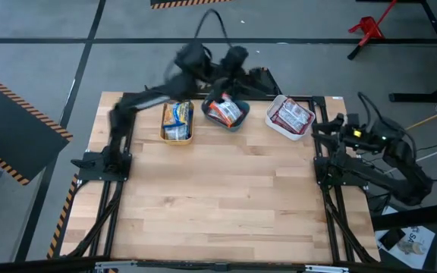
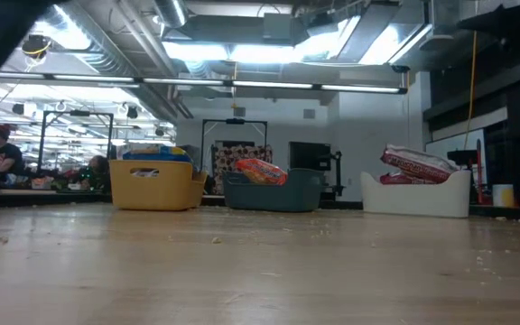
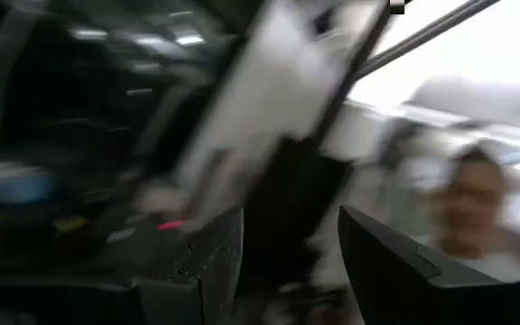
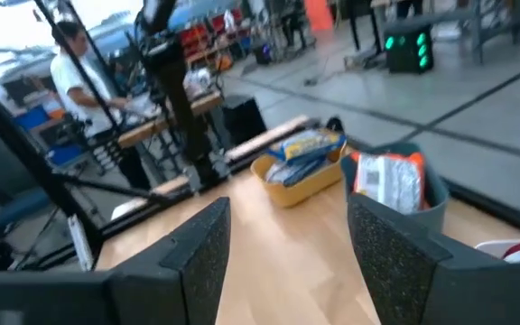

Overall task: Sort Maruchan noodles
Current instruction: Return to Home Position

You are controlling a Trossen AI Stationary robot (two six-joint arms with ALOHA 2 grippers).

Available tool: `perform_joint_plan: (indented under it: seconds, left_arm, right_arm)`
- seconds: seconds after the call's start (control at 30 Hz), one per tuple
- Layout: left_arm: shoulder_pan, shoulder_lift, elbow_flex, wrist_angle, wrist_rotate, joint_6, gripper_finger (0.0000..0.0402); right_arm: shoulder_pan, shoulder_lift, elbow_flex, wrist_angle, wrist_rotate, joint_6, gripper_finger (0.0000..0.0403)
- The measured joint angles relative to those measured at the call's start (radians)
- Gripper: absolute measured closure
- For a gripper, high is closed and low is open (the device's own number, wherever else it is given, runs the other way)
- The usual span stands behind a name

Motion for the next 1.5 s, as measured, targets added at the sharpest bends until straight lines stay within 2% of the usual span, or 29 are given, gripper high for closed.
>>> perform_joint_plan:
  seconds: [0.07, 0.17, 0.27, 0.3, 0.37, 0.43, 0.53, 0.63, 0.87, 1.03, 1.13, 1.27, 1.37, 1.5]
  left_arm:
    - [-0.011, -0.104, 0.000, -0.313, -0.105, 0.231, 0.0225]
    - [-0.062, -0.275, -0.001, -0.718, -0.406, 0.489, 0.0225]
    - [-0.151, -0.424, -0.017, -0.918, -0.715, 0.621, 0.0225]
    - [-0.186, -0.474, -0.040, -0.949, -0.788, 0.647, 0.0225]
    - [-0.244, -0.570, -0.110, -0.988, -0.866, 0.683, 0.0225]
    - [-0.305, -0.677, -0.223, -1.002, -0.960, 0.683, 0.0225]
    - [-0.390, -0.845, -0.452, -0.983, -1.105, 0.665, 0.0225]
    - [-0.447, -1.014, -0.716, -0.864, -1.230, 0.649, 0.0225]
    - [-0.480, -1.405, -1.341, -0.520, -1.258, 0.608, 0.0225]
    - [-0.481, -1.677, -1.668, -0.330, -1.171, 0.575, 0.0225]
    - [-0.481, -1.832, -1.803, -0.274, -1.078, 0.567, 0.0225]
    - [-0.481, -1.994, -1.930, -0.238, -1.051, 0.566, 0.0225]
    - [-0.481, -1.989, -1.973, -0.261, -1.044, 0.566, 0.0225]
    - [-0.481, -1.976, -2.032, -0.232, -1.048, 0.500, 0.0225]
  right_arm:
    - [0.000, -0.029, 0.000, -0.007, 0.011, 0.000, 0.0194]
    - [0.000, -0.058, 0.000, -0.036, 0.011, -0.001, 0.0194]
    - [0.000, -0.063, -0.002, -0.080, 0.027, -0.014, 0.0194]
    - [0.000, -0.063, -0.009, -0.077, 0.033, -0.017, 0.0194]
    - [0.000, -0.063, -0.035, -0.050, 0.030, -0.018, 0.0194]
    - [0.000, -0.063, -0.075, -0.007, 0.007, -0.016, 0.0194]
    - [0.000, -0.063, -0.140, 0.072, -0.011, -0.001, 0.0194]
    - [0.000, -0.063, -0.191, 0.140, -0.024, 0.017, 0.0194]
    - [0.000, -0.063, -0.259, 0.236, -0.025, 0.031, 0.0194]
    - [0.000, -0.062, -0.285, 0.252, -0.049, 0.044, 0.0194]
    - [0.000, -0.062, -0.297, 0.273, -0.118, 0.026, 0.0194]
    - [0.000, -0.062, -0.325, 0.297, -0.161, 0.015, 0.0194]
    - [-0.001, -0.068, -0.371, 0.326, -0.177, 0.025, 0.0194]
    - [0.001, -0.093, -0.460, 0.460, -0.238, 0.068, 0.0194]
